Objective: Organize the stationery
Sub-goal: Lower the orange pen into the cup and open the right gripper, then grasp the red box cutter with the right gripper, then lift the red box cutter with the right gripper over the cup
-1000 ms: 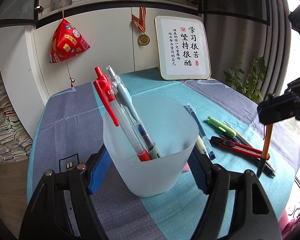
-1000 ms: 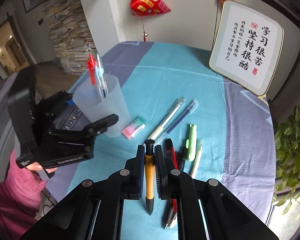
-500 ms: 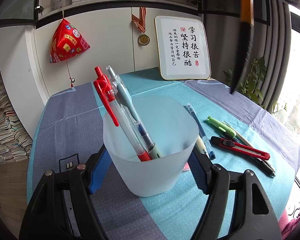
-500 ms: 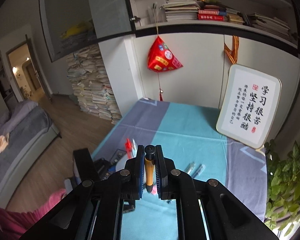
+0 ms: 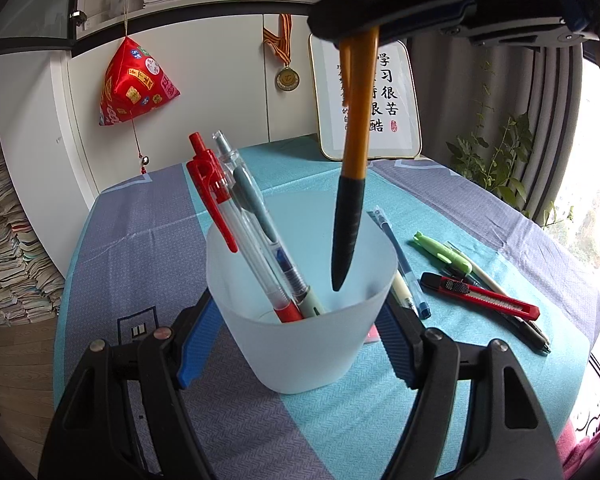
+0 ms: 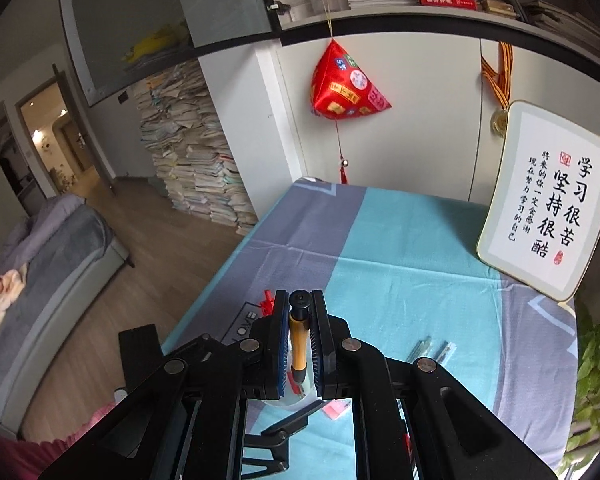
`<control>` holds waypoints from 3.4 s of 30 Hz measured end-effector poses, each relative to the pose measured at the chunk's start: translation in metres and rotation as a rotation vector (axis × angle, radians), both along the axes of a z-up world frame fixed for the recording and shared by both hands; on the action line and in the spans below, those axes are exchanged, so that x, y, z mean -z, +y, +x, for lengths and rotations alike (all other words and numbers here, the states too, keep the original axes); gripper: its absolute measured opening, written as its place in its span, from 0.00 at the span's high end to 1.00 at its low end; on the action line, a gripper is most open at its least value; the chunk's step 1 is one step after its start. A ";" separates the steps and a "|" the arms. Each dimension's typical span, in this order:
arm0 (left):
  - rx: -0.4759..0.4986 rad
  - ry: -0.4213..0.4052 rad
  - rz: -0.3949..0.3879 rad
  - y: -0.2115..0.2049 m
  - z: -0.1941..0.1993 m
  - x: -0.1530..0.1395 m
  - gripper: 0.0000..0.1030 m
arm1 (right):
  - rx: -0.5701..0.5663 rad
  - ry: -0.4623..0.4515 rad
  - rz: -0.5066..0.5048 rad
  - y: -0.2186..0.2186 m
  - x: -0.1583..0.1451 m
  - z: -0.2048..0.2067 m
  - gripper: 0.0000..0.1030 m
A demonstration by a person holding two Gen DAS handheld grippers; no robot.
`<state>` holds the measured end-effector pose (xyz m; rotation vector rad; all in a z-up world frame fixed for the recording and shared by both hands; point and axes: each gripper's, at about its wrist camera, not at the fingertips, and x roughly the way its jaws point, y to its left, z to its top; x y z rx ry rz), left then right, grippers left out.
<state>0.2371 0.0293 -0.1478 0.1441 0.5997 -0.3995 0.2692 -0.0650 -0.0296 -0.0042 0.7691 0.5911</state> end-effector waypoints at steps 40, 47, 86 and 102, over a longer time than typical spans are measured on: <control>0.005 -0.001 0.005 -0.002 -0.002 0.000 0.31 | 0.075 0.031 -0.097 -0.019 0.027 -0.005 0.90; 0.006 -0.003 0.009 -0.004 0.001 -0.001 0.31 | 0.160 0.006 -0.267 -0.039 0.043 -0.019 0.90; 0.023 0.015 0.021 -0.003 -0.002 0.002 0.31 | 0.058 0.213 -0.398 -0.047 0.132 -0.004 0.79; 0.055 0.023 0.001 -0.004 -0.003 0.001 0.32 | 0.113 0.190 -0.296 -0.055 0.102 -0.002 0.86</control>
